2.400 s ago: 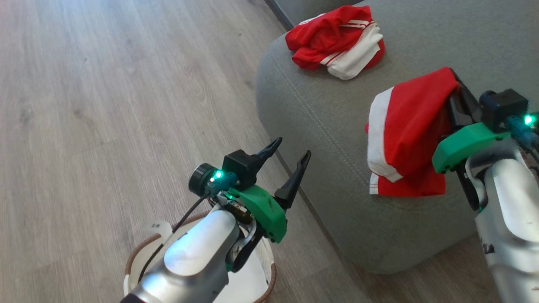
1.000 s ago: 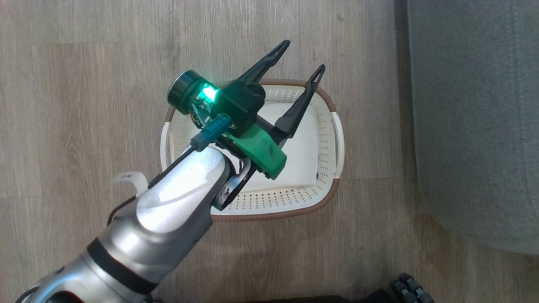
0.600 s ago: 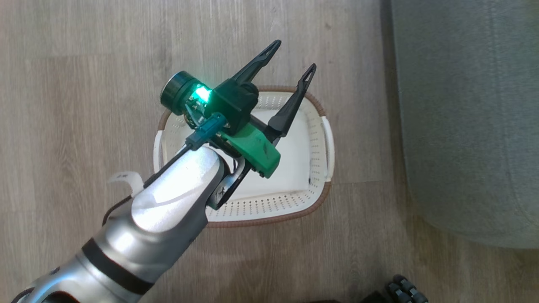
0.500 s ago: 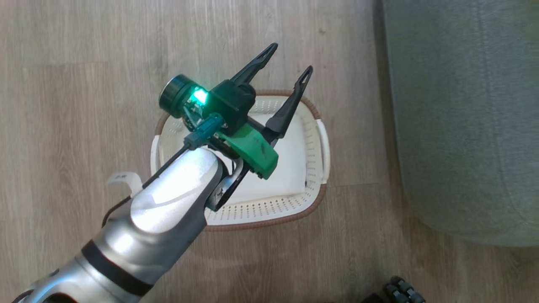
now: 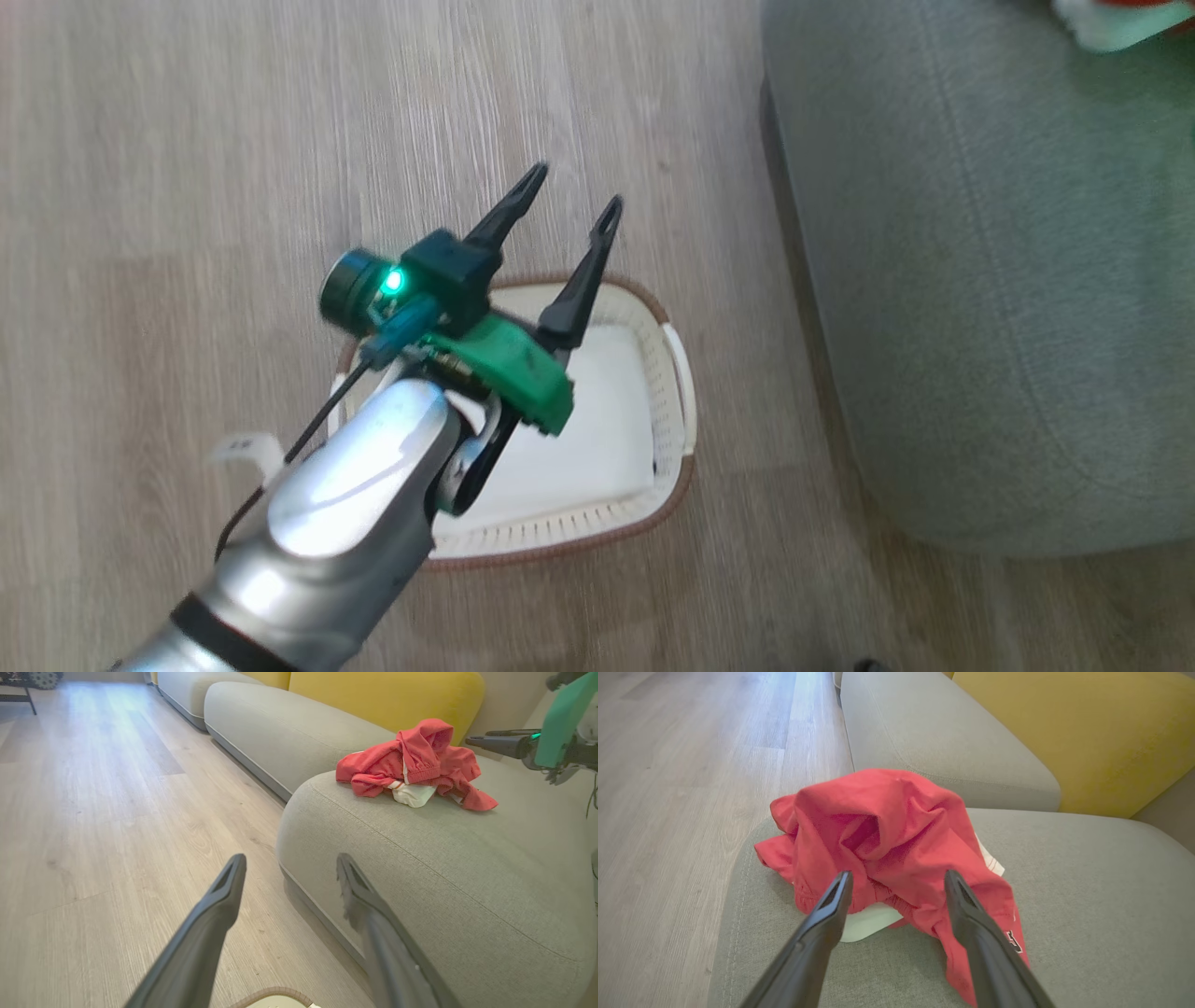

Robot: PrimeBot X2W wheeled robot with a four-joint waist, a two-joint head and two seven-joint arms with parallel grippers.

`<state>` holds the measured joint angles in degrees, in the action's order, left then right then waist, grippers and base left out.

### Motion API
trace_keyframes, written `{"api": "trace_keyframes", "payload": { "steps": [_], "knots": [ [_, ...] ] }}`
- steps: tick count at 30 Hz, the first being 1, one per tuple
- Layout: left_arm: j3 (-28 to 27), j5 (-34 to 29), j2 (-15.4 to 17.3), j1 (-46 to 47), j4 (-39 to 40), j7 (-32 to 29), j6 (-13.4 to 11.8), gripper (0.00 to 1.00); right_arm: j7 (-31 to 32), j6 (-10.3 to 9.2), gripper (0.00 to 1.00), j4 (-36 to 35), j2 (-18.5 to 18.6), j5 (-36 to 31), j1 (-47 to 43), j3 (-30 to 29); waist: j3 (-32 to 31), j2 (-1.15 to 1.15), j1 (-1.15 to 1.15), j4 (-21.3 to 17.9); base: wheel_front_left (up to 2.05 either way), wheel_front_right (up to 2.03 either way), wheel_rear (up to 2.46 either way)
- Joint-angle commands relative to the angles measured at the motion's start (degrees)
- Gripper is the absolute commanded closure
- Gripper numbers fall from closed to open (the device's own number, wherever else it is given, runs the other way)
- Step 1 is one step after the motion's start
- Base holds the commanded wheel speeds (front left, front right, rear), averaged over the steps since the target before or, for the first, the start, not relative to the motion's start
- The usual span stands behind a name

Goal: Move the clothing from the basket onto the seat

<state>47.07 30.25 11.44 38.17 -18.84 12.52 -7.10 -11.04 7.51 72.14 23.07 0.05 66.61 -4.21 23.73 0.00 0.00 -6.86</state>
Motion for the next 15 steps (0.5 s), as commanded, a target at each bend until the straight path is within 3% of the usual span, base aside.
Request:
{"api": "trace_keyframes", "payload": {
  "steps": [1,15],
  "knots": [
    [-2.62,0.72,1.48,-0.74,1.17,0.75,-0.56,0.00,-1.02,-0.02,0.00,-2.07,-0.01,1.51,-0.97,2.54,-3.26,0.00,0.00,-0.14,0.00,0.00,0.00],
    [-7.98,4.82,1.36,-11.63,-0.65,2.36,-3.20,0.00,-3.45,-0.02,0.00,-11.41,-0.91,14.13,-12.63,13.96,-17.93,0.00,0.00,4.66,0.00,0.00,0.00]
  ]
}}
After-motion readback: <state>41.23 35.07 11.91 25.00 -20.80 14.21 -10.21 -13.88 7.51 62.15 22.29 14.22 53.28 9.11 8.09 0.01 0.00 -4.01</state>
